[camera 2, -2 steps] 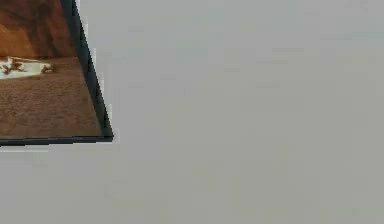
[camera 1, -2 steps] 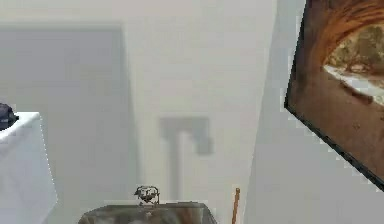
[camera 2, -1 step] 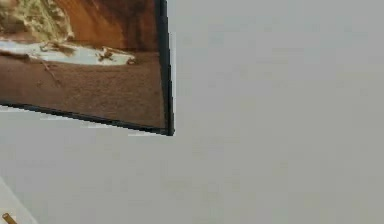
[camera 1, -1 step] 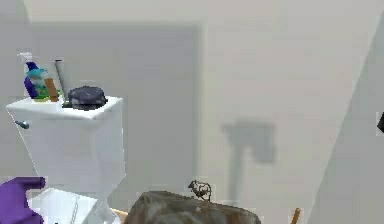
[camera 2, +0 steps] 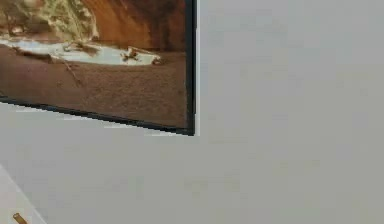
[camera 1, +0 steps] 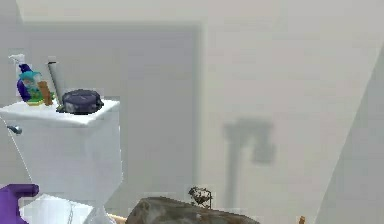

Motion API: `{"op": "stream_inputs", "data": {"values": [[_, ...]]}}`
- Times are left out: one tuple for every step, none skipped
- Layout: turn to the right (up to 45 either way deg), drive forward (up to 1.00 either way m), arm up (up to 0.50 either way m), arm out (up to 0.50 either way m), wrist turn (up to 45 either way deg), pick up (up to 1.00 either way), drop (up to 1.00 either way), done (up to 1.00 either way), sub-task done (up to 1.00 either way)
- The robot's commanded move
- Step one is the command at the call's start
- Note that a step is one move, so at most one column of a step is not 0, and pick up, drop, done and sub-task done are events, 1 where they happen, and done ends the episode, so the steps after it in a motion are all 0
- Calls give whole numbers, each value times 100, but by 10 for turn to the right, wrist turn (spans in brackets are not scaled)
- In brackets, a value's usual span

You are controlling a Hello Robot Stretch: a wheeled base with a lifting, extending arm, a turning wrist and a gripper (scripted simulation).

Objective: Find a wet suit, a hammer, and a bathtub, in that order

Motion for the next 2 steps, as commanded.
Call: {"op": "stream_inputs", "data": {"values": [[-450,0,0,0,0,0,0,0,0],[0,0,0,0,0,0,0,0,100]]}}
